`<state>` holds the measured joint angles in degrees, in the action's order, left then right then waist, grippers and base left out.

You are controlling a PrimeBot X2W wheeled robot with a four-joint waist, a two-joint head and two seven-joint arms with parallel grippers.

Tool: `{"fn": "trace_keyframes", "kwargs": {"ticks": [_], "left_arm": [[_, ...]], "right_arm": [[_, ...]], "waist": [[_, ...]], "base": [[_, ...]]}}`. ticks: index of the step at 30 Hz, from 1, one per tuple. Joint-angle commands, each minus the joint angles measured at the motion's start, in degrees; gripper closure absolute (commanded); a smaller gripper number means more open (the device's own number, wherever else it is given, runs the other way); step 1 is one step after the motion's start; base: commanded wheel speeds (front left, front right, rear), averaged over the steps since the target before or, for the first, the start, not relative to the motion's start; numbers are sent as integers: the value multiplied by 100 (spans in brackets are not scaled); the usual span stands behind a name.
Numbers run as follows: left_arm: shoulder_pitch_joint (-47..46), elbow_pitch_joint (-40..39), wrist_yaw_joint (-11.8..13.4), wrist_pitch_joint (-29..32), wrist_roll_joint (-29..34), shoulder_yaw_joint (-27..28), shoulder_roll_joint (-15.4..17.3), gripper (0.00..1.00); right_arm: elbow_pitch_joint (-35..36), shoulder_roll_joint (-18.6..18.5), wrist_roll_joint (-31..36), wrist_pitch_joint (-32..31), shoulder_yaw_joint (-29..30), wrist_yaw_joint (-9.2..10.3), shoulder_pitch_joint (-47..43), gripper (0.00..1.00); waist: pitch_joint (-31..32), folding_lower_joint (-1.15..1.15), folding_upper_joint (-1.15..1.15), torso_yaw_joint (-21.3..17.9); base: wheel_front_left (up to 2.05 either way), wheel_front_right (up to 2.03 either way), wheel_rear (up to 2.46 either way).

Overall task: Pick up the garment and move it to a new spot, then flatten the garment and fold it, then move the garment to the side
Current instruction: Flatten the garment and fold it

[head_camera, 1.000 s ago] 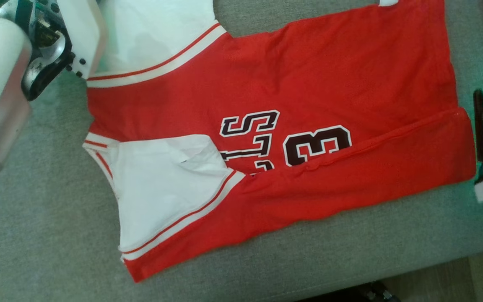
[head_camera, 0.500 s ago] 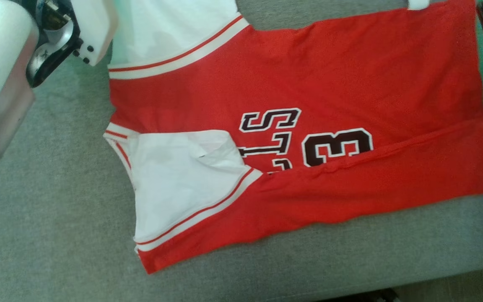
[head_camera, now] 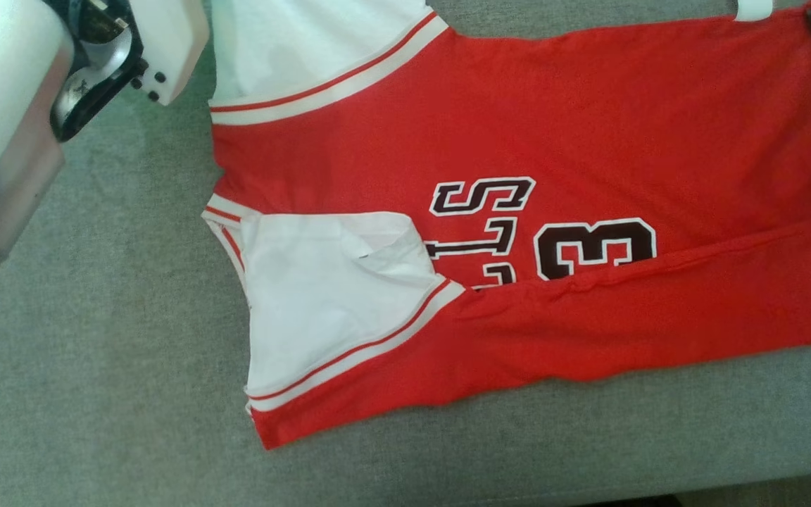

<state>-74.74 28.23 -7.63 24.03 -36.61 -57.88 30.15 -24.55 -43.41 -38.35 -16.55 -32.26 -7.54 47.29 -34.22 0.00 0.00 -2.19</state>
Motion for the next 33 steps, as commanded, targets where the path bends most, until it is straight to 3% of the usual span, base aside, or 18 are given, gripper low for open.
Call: {"fn": "trace_keyframes", "kwargs": {"ticks": [1, 2, 3, 8, 19, 25, 33], "left_arm": [[-315, -68, 15, -35, -37, 210, 225, 100], [-310, -58, 15, -49, -46, 204, 227, 100], [-308, -47, 15, -70, -50, 201, 231, 100], [-321, 5, 37, -330, 24, 204, 258, 100], [-698, 207, 344, -1809, 534, 389, 178, 100], [-333, 145, 264, -2000, 414, 254, 109, 100], [549, -475, 449, -2239, 309, 96, 318, 100]], "right_arm": [[30, -254, -82, 50, -68, 5, -63, 73], [-4, -269, -126, 71, -129, 5, -36, 95], [-30, -282, -163, 106, -182, 5, -1, 100], [-165, -308, -211, 553, -275, 5, 240, 100], [-545, -192, -454, 1642, 98, 5, 701, 100], [-567, -213, -721, 1807, 32, 5, 372, 100], [-539, -358, -960, 2072, 34, 5, -287, 100]], "waist": [[18, 0, 0, 7], [29, 0, 0, 11], [38, 0, 0, 15], [85, 0, 0, 25], [305, 0, 0, 142], [508, 0, 0, 276], [803, 0, 0, 442]], "base": [[0, 0, 0], [0, 0, 0], [0, 0, 0], [0, 0, 0], [0, 0, 0], [0, 0, 0], [0, 0, 0]]}}
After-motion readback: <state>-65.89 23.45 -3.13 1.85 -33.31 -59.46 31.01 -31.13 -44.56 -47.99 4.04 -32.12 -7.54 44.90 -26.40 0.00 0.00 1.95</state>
